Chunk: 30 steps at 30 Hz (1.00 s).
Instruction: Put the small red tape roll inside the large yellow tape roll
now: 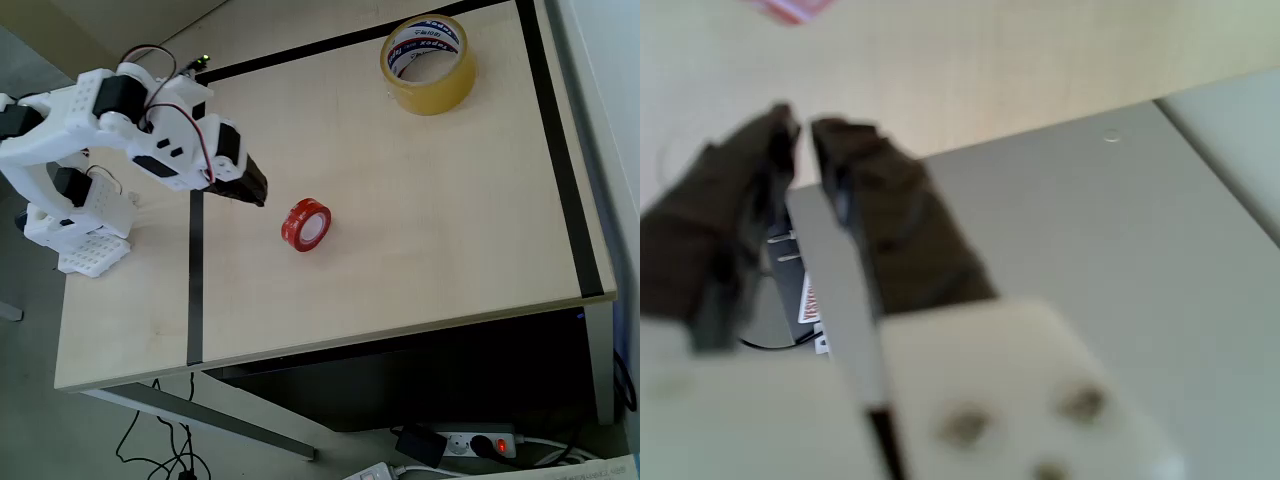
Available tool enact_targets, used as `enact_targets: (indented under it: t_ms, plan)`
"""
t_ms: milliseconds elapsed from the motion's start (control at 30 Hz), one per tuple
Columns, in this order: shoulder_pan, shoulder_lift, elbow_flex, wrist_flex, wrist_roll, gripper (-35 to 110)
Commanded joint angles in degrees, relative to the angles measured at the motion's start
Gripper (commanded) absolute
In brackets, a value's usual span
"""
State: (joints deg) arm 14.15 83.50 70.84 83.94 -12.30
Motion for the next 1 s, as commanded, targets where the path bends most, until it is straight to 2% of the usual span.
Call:
enact_targets:
  t_ms: [0, 433, 967]
  plan:
    - [1.32, 0.88, -4.39, -3.34, -1.05, 0]
    - [2.46, -6.59, -3.78, -14.85, -1.05, 0]
    - [0.88, -13.36, -3.52, -17.67, -0.53, 0]
